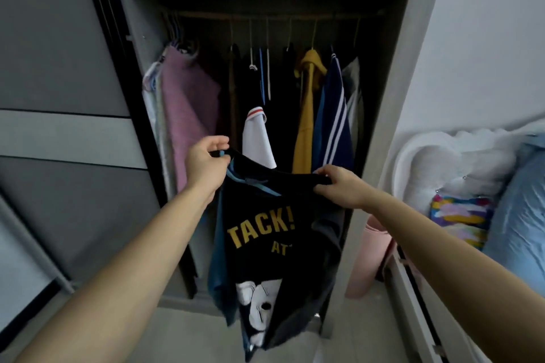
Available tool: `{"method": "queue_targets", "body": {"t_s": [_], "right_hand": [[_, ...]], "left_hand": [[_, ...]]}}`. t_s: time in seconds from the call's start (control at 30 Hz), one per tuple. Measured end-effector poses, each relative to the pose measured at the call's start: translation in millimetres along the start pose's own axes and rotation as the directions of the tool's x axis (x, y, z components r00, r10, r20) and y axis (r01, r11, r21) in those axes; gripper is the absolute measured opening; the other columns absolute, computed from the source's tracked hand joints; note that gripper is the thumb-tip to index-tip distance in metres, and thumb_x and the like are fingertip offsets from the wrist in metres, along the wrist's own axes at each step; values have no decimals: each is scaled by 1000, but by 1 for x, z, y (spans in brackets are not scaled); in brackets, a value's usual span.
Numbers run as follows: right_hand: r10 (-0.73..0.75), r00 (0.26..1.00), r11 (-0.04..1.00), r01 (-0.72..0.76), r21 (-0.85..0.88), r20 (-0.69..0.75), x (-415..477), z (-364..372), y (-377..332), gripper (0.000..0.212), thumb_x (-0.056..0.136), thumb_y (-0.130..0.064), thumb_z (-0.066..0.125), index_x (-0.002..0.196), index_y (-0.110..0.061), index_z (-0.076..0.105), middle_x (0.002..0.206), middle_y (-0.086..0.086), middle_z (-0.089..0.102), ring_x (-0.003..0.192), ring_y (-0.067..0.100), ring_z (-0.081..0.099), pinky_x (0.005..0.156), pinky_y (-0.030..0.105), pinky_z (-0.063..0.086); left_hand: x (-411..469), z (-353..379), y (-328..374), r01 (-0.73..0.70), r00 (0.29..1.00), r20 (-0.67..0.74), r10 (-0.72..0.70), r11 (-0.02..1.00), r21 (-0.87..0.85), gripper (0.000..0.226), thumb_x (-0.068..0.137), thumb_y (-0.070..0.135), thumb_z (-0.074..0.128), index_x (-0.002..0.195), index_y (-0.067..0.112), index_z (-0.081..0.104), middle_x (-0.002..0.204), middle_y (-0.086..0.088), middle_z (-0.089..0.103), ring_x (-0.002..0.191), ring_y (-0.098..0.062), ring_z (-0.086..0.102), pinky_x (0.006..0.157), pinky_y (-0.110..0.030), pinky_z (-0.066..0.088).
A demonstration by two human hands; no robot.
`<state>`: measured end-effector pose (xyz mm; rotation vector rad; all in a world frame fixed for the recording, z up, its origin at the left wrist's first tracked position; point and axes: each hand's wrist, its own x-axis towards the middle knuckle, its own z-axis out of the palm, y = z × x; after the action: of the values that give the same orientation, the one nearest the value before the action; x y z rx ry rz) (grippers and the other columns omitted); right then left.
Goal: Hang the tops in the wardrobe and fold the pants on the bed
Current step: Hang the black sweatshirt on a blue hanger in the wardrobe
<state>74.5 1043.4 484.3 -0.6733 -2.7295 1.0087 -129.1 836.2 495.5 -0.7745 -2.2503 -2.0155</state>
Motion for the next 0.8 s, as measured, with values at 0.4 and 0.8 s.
{"method": "queue_targets", "body": {"t_s": [0.4,0.8], "right_hand": [[-121,941,990,137,-27,315,121,35,-39,60,83,-50,75,133,-36,46,117,-16,56,107,9,60,79,18,48],[-259,911,934,321,159,-321,271,35,-96,39,103,-31,52,69,-15,45,62,-1,50,59,15,51,57,31,35]], "left_hand": [[90,10,5,-295,929,204,310,950,-103,51,79,-1,73,89,46,57,109,12,66,99,-9,70,82,-26,56],[198,4,-53,-138,982,163,93,947,290,42,77,14,83,107,19,55,106,2,61,93,-15,61,83,-22,50]]}}
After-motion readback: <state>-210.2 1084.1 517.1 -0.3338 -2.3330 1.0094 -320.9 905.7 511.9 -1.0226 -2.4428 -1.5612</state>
